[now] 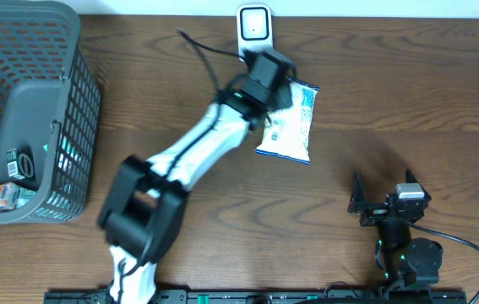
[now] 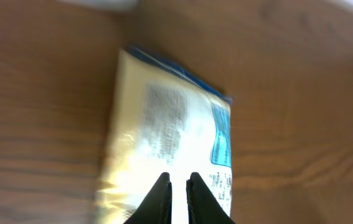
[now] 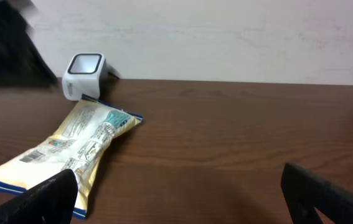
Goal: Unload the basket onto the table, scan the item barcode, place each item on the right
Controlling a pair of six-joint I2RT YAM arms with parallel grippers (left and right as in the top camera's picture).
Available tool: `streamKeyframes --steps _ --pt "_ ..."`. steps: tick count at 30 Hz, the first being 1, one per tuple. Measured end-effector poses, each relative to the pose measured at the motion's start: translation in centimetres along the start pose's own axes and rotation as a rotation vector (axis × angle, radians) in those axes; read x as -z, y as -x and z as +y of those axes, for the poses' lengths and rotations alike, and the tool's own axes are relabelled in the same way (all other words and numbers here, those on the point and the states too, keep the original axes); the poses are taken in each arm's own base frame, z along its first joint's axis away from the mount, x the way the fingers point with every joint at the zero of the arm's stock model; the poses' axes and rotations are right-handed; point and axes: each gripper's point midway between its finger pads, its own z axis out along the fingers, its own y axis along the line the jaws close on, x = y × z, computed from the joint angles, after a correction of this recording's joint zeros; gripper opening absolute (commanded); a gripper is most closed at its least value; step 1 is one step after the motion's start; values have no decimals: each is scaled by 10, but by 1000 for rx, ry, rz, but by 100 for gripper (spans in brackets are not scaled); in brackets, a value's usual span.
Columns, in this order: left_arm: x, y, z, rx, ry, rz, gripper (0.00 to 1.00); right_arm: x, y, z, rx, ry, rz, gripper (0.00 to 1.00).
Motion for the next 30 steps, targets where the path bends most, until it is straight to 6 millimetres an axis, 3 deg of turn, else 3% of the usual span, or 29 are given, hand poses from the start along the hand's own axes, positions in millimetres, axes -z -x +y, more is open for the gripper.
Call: streamKeyframes --steps 4,5,9,13,14,20,23,30 --pt "-40 -41 -16 -27 -69 81 11 0 0 0 0 0 0 99" --pt "-48 -54 -15 -34 -67 109 11 0 0 0 0 0 0 99" --pt "-60 -66 8 -31 8 145 11 0 0 0 0 0 0 99" --pt "-58 -55 39 0 119 133 10 0 0 0 0 0 0 99" --pt "-55 -47 59 64 176 128 10 0 0 0 0 0 0 99" --pt "-50 -17 105 245 257 85 10 0 0 0 0 0 0 99" --pt "-51 -8 106 233 219 85 10 0 0 0 0 0 0 99" --pt "-43 -18 81 86 88 179 8 0 0 0 0 0 0 99"
